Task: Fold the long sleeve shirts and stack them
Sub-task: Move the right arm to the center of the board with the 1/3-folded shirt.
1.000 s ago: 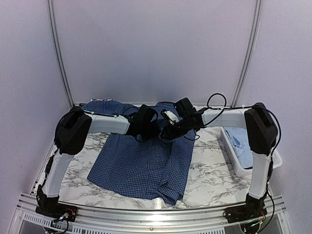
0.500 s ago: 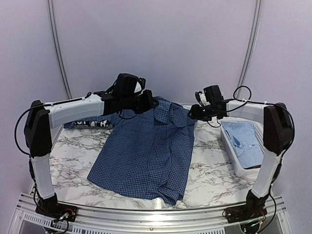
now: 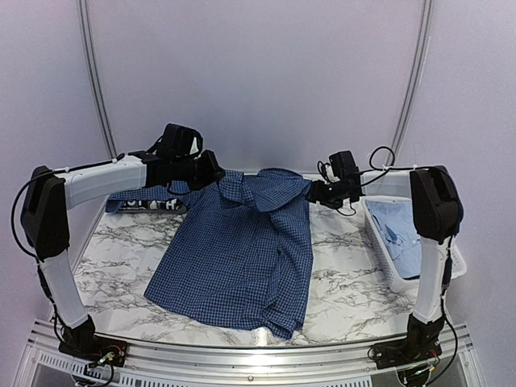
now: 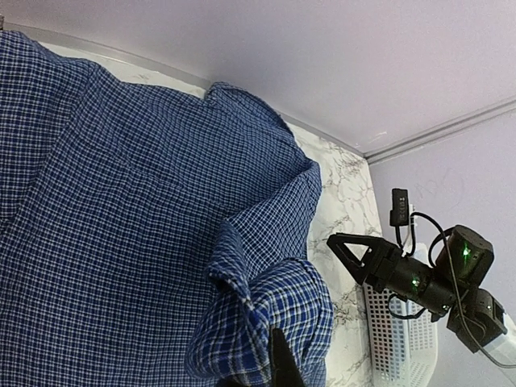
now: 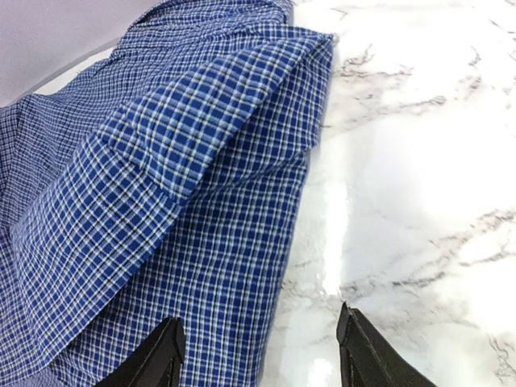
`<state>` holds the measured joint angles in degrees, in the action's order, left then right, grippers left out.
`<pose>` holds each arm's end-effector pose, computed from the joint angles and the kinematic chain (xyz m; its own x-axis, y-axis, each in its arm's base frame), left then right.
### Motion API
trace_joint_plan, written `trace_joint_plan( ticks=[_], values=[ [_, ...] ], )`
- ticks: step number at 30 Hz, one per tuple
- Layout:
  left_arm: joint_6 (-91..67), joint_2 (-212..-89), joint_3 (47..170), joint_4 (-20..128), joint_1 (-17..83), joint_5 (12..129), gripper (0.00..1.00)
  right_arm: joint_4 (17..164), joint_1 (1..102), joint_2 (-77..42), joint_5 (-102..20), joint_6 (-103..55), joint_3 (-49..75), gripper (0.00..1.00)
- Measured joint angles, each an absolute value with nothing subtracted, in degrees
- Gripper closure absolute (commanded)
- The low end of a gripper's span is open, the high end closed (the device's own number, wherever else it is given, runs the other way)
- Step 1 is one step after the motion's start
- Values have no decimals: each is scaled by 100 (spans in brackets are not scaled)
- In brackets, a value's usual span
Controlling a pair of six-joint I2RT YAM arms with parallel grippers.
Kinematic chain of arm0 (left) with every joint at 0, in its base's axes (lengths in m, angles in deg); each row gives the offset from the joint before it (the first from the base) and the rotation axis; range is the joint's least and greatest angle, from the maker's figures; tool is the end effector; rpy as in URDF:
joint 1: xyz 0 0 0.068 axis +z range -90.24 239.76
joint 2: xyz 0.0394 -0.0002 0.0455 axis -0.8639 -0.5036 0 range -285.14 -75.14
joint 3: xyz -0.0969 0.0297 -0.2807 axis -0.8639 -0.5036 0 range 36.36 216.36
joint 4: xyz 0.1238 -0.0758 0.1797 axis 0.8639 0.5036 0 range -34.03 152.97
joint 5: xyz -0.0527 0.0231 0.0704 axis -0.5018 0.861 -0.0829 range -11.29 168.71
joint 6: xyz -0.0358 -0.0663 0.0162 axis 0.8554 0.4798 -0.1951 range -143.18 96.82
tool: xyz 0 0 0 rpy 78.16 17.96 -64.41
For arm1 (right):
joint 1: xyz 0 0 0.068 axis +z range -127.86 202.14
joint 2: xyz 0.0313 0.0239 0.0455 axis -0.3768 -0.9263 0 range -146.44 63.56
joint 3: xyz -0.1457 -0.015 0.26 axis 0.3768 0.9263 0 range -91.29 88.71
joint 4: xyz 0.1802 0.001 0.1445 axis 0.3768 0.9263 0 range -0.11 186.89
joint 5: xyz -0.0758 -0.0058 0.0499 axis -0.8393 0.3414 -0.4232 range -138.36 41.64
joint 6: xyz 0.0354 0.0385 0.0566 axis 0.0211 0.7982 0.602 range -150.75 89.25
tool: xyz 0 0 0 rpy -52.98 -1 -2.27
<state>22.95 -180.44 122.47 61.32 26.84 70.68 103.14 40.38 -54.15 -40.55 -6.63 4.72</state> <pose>0.3671 -0.2485 0.3229 -0.7064 -0.3930 -0.5887 0.1955 0.6909 -0.6960 0.4337 0.1524 0.2012 -0.7964 0.1638 -0.5821 -0.0797 0.9258 0.3695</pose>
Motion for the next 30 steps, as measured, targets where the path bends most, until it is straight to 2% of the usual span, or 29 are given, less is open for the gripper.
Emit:
trace_joint_plan(
  ticks=[6,9,17,27,30],
  values=[
    [2404,-18044,12043,6152,2856,7017,100,9934,3856,-6058,-3609,-394,-214,36],
    [2450,-18044,11945,6171,2882,6972,100,9799,3732,-6383,-3416,-221,-756,41],
    [2566,-18055,11801,6184,2952,6862,100,9680,3546,-7325,-3080,139,-2102,47],
    [2586,-18206,11792,6184,3138,6777,100,9840,3537,-7647,-3246,109,-2312,51],
    [2599,-18230,11792,6184,3162,6755,100,9715,3528,-7586,-3325,54,-2072,55]
  ],
)
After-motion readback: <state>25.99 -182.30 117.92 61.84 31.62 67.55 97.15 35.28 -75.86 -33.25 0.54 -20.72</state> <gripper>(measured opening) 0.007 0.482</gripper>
